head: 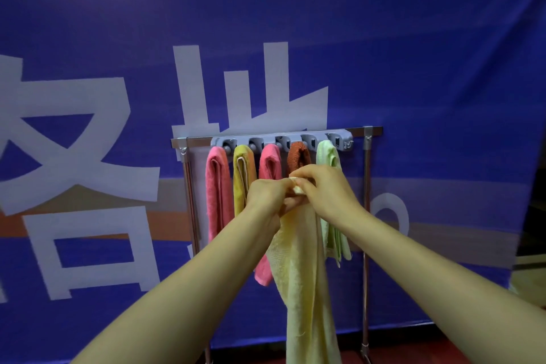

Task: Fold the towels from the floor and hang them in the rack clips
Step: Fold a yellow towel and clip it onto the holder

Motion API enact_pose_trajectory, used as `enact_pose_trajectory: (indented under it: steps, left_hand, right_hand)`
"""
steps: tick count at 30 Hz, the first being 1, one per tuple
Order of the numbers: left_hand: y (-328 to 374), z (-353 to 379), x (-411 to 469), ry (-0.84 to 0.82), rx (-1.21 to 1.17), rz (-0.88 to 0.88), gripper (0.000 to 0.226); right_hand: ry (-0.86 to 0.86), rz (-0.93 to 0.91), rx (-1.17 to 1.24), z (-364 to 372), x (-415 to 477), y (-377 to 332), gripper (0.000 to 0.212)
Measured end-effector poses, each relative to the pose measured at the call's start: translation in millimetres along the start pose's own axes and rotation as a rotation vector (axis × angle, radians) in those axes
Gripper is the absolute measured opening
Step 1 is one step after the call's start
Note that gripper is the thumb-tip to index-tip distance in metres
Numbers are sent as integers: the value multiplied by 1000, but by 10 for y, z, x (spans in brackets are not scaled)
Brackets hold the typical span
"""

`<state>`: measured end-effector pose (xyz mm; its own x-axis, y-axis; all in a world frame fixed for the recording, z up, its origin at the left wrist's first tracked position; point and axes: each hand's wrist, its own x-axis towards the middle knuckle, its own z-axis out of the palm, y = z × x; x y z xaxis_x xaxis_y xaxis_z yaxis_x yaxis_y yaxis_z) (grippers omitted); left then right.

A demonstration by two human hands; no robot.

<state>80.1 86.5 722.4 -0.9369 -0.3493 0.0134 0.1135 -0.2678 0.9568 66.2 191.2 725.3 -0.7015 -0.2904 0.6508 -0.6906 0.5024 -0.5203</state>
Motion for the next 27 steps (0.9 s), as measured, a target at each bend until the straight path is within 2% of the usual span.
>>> enact_pose_trajectory:
  steps: [6, 9, 11, 12, 15, 18, 21, 25, 27]
  left_hand:
    - [16, -24, -34, -9, 20, 16, 39]
    - [19, -27, -74, -49, -18, -16, 28]
    - [-5, -67, -81, -86, 109, 20, 28]
    - [-33, -110, -63, -72, 262, 100, 25]
    - [-108, -294, -3, 59, 750, 537, 14]
    - [-110, -414, 38, -74, 934, 726, 35]
    - [-101, -426, 42, -207, 976, 747, 27]
    - [-140, -468, 77, -350, 1082, 703, 53]
    - [-138, -536, 81, -418, 1112, 604, 46]
  right_hand:
    - [-80, -95, -15, -9, -107, 77, 34]
    - [-51, -129, -16, -33, -99, 140, 28]
    - [-15, -150, -19, -58, -79, 159, 23]
    - [-6, -161, -28, -76, -62, 159, 22]
    - [-26, -191, -41, -131, 3, 158, 19]
    - [-34, -215, -3, -163, 50, 153, 18]
    - [-10, -220, 29, -187, 68, 162, 17]
    - [65, -181, 36, -206, 81, 224, 17]
    - [156, -121, 59, -250, 91, 270, 18]
